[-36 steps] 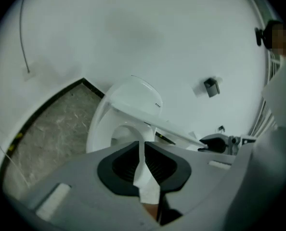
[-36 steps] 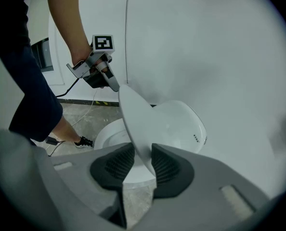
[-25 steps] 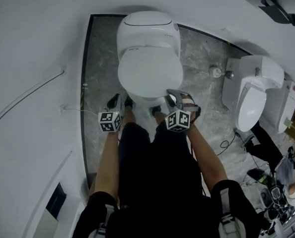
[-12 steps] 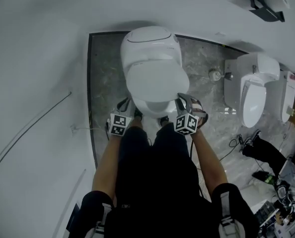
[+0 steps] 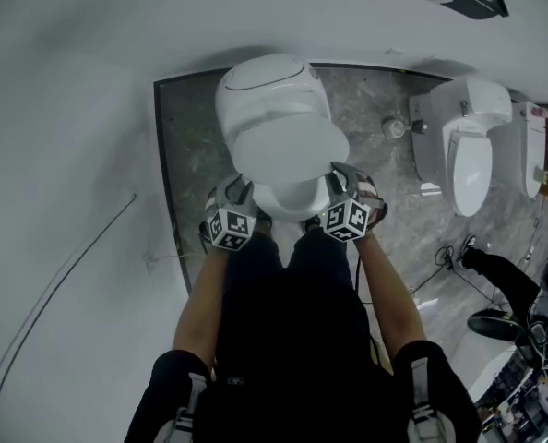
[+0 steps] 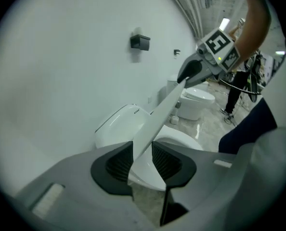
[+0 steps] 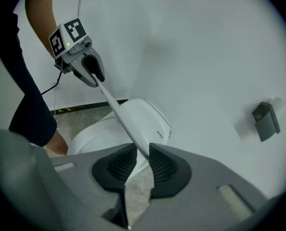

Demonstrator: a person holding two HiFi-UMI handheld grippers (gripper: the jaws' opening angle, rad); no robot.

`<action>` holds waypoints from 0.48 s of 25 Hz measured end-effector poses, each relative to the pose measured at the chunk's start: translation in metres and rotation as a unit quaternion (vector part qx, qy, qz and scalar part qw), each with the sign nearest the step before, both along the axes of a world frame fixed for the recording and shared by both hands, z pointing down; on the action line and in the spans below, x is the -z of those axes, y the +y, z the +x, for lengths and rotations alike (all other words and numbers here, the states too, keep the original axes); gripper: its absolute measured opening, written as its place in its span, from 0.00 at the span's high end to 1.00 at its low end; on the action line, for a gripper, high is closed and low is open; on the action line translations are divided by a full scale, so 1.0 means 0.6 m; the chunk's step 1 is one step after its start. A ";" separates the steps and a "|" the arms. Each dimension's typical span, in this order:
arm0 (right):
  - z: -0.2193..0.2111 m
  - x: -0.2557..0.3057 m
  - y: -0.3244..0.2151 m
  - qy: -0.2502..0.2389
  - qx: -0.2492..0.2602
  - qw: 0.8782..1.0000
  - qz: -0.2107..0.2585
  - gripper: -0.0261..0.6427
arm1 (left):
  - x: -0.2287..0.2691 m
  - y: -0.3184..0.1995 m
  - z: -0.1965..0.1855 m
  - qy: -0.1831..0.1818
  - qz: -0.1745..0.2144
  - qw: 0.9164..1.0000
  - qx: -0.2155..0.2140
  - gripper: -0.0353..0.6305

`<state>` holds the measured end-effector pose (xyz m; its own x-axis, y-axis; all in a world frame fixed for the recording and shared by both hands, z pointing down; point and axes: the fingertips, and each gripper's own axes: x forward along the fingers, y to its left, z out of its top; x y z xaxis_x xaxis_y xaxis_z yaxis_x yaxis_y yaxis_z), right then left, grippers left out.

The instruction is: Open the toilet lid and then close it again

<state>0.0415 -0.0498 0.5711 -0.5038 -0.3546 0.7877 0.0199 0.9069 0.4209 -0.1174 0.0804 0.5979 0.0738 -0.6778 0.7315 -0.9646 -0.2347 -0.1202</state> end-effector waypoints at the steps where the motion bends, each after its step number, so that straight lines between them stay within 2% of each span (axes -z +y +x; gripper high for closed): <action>1: -0.004 0.003 -0.005 0.000 -0.005 1.000 0.000 0.84 | 0.004 -0.006 0.002 -0.007 0.000 1.000 -0.024 0.76; 5: -0.019 0.013 -0.018 -0.001 -0.026 1.000 0.001 0.84 | 0.027 -0.024 0.012 -0.016 0.011 0.995 -0.098 0.75; 12: -0.035 0.020 -0.036 0.004 -0.045 0.999 -0.003 0.83 | 0.046 -0.067 0.041 -0.030 0.027 0.984 -0.172 0.76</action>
